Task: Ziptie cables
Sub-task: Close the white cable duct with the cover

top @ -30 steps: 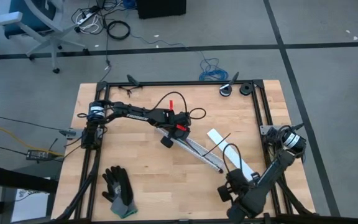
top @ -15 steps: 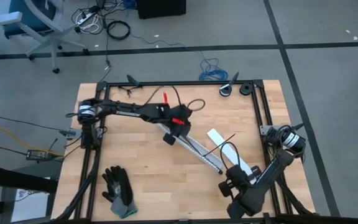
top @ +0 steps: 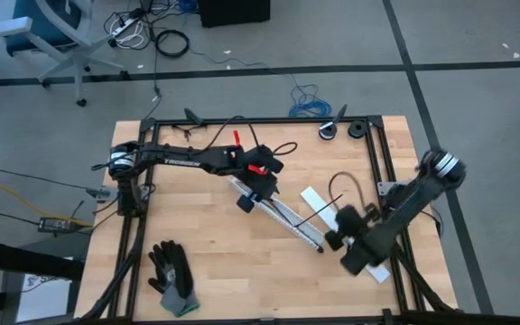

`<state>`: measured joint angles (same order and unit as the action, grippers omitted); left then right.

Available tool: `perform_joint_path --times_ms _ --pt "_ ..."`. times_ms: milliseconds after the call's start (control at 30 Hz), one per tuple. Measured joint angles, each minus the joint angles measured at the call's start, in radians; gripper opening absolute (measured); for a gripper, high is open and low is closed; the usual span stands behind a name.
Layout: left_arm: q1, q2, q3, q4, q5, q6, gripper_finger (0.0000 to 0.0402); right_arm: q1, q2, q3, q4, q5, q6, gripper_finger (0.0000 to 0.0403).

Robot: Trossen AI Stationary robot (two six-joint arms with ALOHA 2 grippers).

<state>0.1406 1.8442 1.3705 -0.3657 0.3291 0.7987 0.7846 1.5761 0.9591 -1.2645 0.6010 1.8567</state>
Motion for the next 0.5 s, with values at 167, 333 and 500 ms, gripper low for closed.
perform_joint_path --times_ms 167,333,500 --pt "0.006 0.001 0.000 0.016 0.002 0.040 0.0147 -0.072 -0.288 -0.181 0.066 0.037 -0.183 0.0000" --pt "0.009 0.001 0.000 0.026 -0.003 0.043 0.0147 -0.141 -0.580 -0.311 0.090 -0.008 -0.281 0.0000" --pt "0.008 0.001 0.000 0.025 -0.027 0.043 0.0147 -0.169 -0.764 -0.380 0.165 0.006 -0.341 0.0000"
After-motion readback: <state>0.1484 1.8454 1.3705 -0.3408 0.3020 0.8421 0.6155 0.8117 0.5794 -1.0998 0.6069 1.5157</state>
